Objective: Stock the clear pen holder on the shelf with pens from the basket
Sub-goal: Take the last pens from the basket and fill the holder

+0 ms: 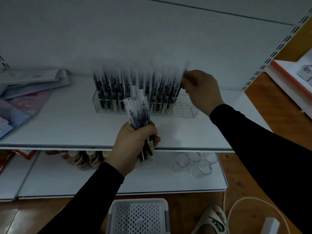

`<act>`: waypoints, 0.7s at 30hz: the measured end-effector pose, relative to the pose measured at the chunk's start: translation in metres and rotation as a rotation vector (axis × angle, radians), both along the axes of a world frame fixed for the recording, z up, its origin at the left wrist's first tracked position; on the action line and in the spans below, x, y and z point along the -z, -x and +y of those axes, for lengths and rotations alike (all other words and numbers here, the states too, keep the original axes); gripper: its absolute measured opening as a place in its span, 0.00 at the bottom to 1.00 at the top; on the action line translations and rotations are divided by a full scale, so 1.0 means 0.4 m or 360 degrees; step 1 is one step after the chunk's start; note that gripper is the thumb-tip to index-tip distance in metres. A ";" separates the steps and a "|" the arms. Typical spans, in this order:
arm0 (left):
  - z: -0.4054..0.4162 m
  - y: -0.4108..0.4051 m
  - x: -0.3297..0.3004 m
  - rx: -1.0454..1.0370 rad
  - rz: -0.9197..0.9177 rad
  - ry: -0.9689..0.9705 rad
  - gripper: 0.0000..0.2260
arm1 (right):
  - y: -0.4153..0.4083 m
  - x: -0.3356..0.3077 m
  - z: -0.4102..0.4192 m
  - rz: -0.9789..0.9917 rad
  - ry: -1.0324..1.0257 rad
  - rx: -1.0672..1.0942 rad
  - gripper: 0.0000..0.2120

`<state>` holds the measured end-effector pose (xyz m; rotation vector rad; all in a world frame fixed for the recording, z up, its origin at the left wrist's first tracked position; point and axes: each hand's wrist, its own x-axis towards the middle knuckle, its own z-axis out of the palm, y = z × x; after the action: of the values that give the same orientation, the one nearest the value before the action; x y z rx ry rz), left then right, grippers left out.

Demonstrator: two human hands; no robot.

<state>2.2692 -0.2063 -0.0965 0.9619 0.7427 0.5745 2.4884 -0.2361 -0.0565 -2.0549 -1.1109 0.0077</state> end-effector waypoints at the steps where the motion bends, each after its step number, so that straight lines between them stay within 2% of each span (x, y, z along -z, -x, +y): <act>1: -0.001 -0.001 0.001 0.0000 0.0001 0.0000 0.07 | 0.000 -0.001 0.001 -0.0016 0.0008 0.0000 0.09; 11: -0.008 -0.015 0.012 0.0073 0.0015 -0.0005 0.07 | 0.008 0.013 -0.006 -0.0216 0.0198 -0.0100 0.10; 15: -0.016 -0.020 0.012 0.0144 0.0003 0.0026 0.07 | 0.009 0.009 -0.016 -0.0124 0.0227 -0.0044 0.11; 18: -0.022 -0.023 0.011 0.0220 -0.0012 0.0032 0.06 | 0.029 0.000 -0.053 -0.0016 0.0112 0.0016 0.09; 21: -0.029 -0.026 0.012 0.0308 -0.0009 0.0018 0.05 | 0.071 -0.004 -0.098 0.0308 0.0008 0.0002 0.08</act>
<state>2.2796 -0.2178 -0.1011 1.0084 0.6388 0.4033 2.4600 -0.2752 -0.0550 -2.0117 -0.9906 0.2051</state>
